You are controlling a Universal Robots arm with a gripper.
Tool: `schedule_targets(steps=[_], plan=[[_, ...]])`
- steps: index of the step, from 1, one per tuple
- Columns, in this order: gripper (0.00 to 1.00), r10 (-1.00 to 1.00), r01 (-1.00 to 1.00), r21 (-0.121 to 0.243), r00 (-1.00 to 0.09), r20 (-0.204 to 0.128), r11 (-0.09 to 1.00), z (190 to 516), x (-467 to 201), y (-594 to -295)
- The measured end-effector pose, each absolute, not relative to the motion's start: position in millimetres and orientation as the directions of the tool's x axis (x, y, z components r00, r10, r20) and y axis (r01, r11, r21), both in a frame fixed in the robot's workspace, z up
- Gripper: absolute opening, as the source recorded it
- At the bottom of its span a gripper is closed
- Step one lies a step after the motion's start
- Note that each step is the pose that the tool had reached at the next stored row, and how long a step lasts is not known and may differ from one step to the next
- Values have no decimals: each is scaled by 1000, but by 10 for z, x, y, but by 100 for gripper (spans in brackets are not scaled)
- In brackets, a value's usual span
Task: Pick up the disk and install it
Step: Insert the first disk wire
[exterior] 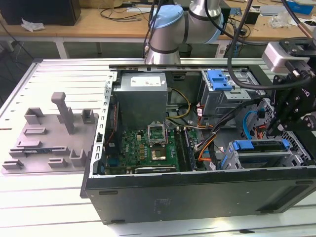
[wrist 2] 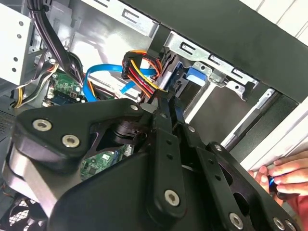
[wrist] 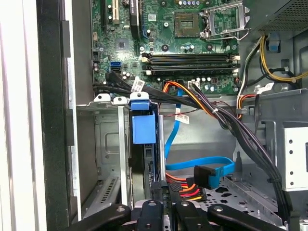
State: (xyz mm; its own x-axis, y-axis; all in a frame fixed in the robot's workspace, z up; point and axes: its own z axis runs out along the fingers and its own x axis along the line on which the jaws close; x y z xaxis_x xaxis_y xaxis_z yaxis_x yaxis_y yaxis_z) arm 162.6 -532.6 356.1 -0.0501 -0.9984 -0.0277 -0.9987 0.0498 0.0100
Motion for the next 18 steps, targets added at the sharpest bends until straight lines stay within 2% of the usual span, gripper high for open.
schedule_targets(steps=[18], plan=[[16, -998, -999, 10, -50, -28, 50, 3549, 1633, -5394]])
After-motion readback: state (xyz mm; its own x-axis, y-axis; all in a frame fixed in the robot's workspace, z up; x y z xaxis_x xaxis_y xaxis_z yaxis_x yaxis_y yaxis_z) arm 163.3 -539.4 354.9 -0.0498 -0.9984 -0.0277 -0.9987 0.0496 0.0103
